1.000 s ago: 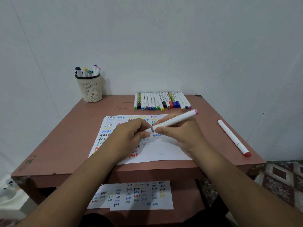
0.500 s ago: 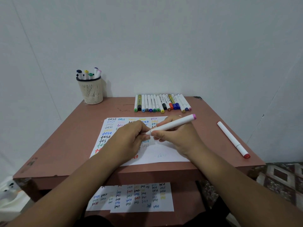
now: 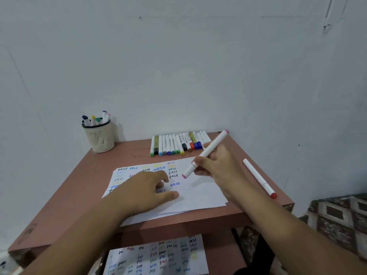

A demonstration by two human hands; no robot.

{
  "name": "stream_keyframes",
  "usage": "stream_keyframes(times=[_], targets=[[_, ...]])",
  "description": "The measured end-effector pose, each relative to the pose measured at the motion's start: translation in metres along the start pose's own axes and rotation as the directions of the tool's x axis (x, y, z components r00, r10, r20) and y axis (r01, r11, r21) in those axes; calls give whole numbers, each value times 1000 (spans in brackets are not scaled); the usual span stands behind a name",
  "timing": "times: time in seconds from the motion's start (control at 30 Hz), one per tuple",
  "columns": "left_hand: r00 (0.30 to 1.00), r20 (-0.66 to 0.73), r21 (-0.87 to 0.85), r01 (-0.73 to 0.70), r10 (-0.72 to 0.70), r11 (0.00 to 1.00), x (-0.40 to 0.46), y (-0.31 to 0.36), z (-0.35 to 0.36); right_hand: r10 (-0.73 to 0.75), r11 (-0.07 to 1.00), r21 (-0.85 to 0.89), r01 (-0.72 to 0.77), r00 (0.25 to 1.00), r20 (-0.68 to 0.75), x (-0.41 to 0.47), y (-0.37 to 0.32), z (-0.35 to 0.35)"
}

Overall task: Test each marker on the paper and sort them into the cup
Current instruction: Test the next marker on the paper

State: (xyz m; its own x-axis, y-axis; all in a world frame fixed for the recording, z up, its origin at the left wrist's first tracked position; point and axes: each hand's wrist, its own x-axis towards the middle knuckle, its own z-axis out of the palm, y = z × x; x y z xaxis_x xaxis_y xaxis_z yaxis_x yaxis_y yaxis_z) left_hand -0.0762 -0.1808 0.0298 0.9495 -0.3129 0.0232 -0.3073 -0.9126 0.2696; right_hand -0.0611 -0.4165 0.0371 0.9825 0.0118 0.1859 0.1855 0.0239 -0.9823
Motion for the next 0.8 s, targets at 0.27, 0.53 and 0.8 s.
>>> stream_keyframes(times=[0.27,0.53,0.8], targets=[[998,46,9,42,-42,999,19,29,-11,-125,774,-630,71,991,-43,-12,-39,-58],[983,-155,-55,-106,97,993,56,105,29,-45,276,-959,-69,995,-85,-11,-31,-89],[962,-182,6,-207,205,978,87,130,60,-61,90,-994,-58,996,-64,-24,-10,-90]])
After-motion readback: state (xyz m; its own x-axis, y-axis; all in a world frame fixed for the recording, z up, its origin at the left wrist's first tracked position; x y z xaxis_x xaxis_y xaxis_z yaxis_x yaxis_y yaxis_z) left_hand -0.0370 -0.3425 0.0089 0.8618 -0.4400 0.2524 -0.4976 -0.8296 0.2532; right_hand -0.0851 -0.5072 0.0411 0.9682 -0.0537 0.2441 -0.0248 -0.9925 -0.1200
